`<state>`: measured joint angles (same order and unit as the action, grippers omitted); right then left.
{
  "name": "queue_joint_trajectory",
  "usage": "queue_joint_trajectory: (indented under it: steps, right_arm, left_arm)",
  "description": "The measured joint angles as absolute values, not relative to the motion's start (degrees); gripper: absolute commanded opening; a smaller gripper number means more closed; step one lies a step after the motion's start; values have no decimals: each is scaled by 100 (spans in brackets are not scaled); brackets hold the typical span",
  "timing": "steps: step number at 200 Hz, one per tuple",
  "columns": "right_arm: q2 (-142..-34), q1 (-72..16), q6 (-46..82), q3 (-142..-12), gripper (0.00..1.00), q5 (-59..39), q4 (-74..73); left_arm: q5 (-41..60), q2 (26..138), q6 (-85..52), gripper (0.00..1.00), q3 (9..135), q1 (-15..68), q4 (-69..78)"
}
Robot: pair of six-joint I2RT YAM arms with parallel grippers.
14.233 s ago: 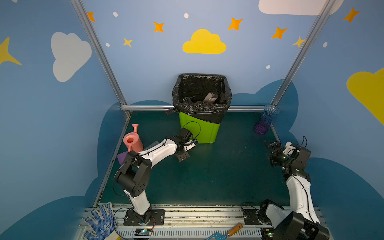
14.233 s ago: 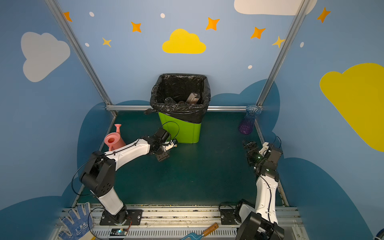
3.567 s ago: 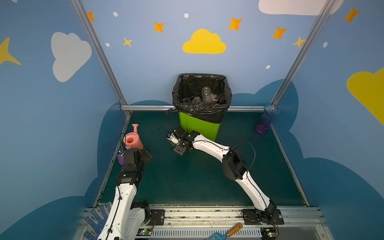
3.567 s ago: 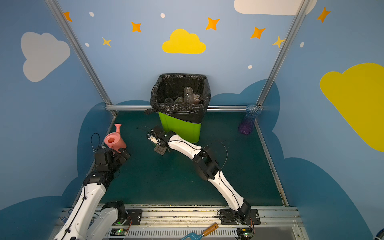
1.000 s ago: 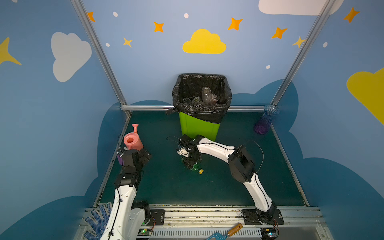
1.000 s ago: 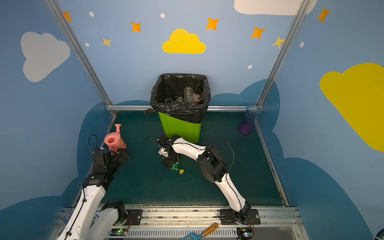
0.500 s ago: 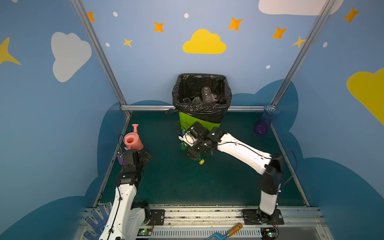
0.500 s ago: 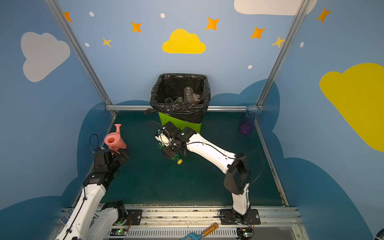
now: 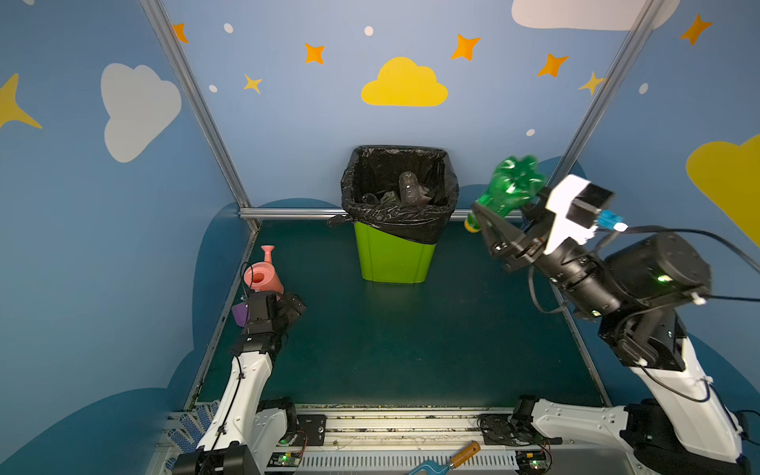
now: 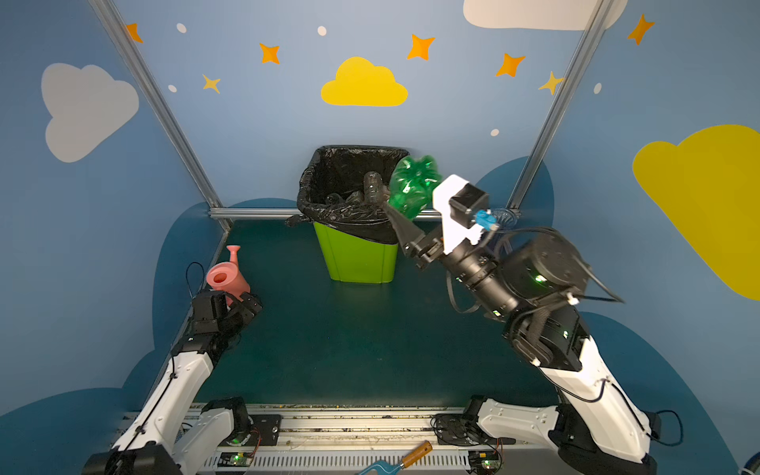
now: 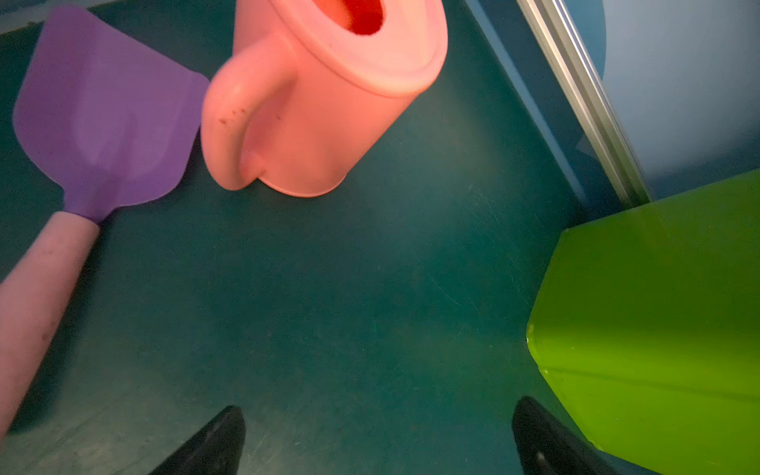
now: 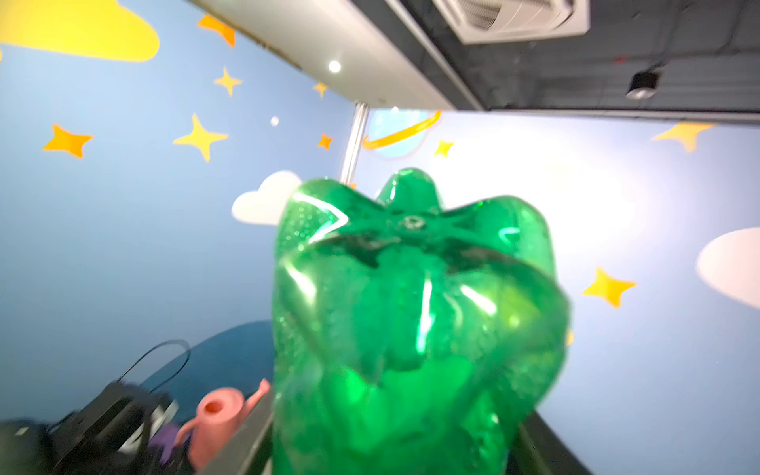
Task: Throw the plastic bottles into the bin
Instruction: 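Carry the green bottle over the bin with the right gripper, then open the right gripper to drop the green bottle into the bin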
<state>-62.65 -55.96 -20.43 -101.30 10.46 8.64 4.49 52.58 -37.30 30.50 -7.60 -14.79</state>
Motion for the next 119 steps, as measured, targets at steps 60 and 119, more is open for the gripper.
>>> queue_joint_trajectory:
  steps: [60,119]
  right_arm:
    - [-9592,-3570,-764,-13133,75,-128,1214]
    - [-12401,-3076,-34,-15332,98,-143,3815]
  left_arm:
    - [554,5155,-3732,100,3055,-733,-1455]
    - [556,5127,-3675,100,3055,-731,-1444]
